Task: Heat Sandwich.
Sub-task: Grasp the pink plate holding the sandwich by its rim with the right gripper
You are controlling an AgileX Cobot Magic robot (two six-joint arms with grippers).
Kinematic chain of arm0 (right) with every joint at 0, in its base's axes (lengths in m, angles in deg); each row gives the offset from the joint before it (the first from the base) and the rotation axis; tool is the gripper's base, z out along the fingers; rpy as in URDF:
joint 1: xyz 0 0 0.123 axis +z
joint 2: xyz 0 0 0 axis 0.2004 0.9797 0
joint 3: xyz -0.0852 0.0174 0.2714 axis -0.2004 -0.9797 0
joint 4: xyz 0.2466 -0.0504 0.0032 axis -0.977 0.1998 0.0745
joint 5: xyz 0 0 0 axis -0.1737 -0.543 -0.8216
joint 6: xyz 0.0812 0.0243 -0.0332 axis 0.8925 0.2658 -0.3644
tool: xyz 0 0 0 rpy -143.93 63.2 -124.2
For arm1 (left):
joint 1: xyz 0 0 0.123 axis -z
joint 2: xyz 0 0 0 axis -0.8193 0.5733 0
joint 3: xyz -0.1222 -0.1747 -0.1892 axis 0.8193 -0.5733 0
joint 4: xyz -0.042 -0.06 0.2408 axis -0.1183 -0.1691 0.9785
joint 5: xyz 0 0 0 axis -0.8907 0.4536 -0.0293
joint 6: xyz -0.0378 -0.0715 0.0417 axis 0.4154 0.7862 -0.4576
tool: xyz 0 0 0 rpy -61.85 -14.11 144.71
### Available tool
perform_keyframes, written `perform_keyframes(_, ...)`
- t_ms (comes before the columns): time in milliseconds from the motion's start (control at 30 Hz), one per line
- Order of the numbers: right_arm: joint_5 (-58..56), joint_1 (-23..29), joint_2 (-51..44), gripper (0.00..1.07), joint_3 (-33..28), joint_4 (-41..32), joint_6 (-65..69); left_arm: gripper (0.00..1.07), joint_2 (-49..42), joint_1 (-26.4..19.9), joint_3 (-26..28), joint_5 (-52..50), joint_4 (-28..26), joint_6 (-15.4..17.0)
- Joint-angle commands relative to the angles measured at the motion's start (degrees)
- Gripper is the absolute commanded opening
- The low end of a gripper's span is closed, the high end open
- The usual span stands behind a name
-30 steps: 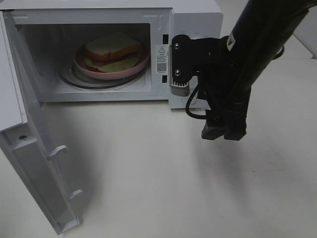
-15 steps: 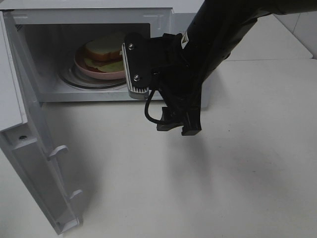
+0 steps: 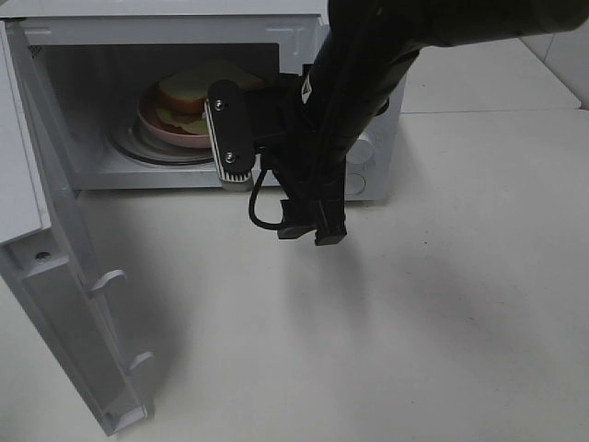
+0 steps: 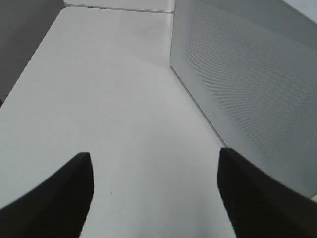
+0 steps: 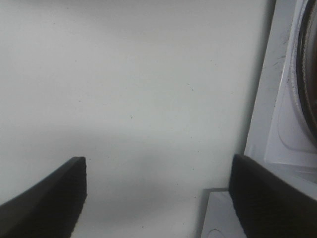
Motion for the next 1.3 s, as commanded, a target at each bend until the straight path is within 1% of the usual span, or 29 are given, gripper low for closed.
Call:
perform_keyframes(33, -2.52, 0.11, 3.04, 0.76, 4.24, 0.40, -0.86, 0.68, -0.34, 0.34, -0.11, -0.92, -0.17, 0.23)
perform_keyframes(67, -2.86, 0.11, 4.01, 0.76, 5.67, 0.40, -0.86, 0.68, -0.34, 0.34, -0.11, -0.92, -0.17, 0.23)
perform_keyframes(100, -2.86, 0.11, 4.01, 0.76, 5.67, 0.40, -0.86, 0.68, -0.34, 0.34, -0.11, -0.92, -0.17, 0.23)
perform_keyframes(133, -3.09, 0.11, 5.84, 0.76, 8.31, 0.29, -0.86, 0.68, -0.34, 0.34, -0.11, -0.92, -0.17, 0.23)
perform_keyframes(233, -2.92, 0.11, 9.05, 0.76, 12.49, 0.11, -0.46, 0.68, -0.34, 0.34, -0.11, -0.92, -0.17, 0.23)
perform_keyframes(267, -2.92, 0.11, 9.05, 0.76, 12.49, 0.11, -0.46, 0.68, -0.34, 0.34, -0.11, -0.92, -0.17, 0.23)
perform_keyframes(300, -2.92, 0.11, 10.83, 0.76, 14.67, 0.00, 0.34, 0.68, -0.34, 0.34, -0.11, -0.92, -0.17, 0.23)
perform_keyframes(633, -2.75, -0.17, 16.67, 0.76, 22.12, -0.17, 0.46, 0.68, -0.34, 0.34, -0.11, -0.92, -0.17, 0.23)
perform_keyframes(833, -2.75, -1.43, 19.88, 0.76, 26.59, -0.34, 1.43, 0.68, -0.34, 0.34, -0.11, -0.92, -0.17, 0.23)
perform_keyframes(900, -2.75, -1.38, 20.51, 0.76, 27.44, -0.86, 1.66, 0.68, -0.34, 0.34, -0.11, -0.92, -0.17, 0.23)
perform_keyframes(933, -2.69, -1.38, 21.43, 0.76, 28.82, -2.75, 1.66, 0.68, -0.34, 0.34, -0.11, -0.92, -0.17, 0.23)
perform_keyframes(1000, -2.69, -1.38, 22.40, 0.76, 30.19, -4.01, 1.32, 0.68, -0.34, 0.34, -0.11, -0.92, -0.17, 0.23)
perform_keyframes(1033, -2.64, -1.38, 23.55, 0.76, 31.68, -4.30, 1.20, 0.68, -0.34, 0.34, -0.11, -0.92, -0.17, 0.23)
perform_keyframes(1100, -2.64, -1.38, 24.18, 0.76, 32.31, -4.30, 1.26, 0.68, -0.34, 0.34, -0.11, -0.92, -0.17, 0.23)
perform_keyframes(1167, -2.64, -1.38, 25.73, 0.76, 34.32, -4.53, 1.26, 0.68, -0.34, 0.34, -0.11, -0.92, -0.17, 0.23)
perform_keyframes(1300, -2.52, -1.38, 27.04, 0.76, 35.87, -4.76, 1.26, 0.68, -0.34, 0.34, -0.11, -0.92, -0.17, 0.23)
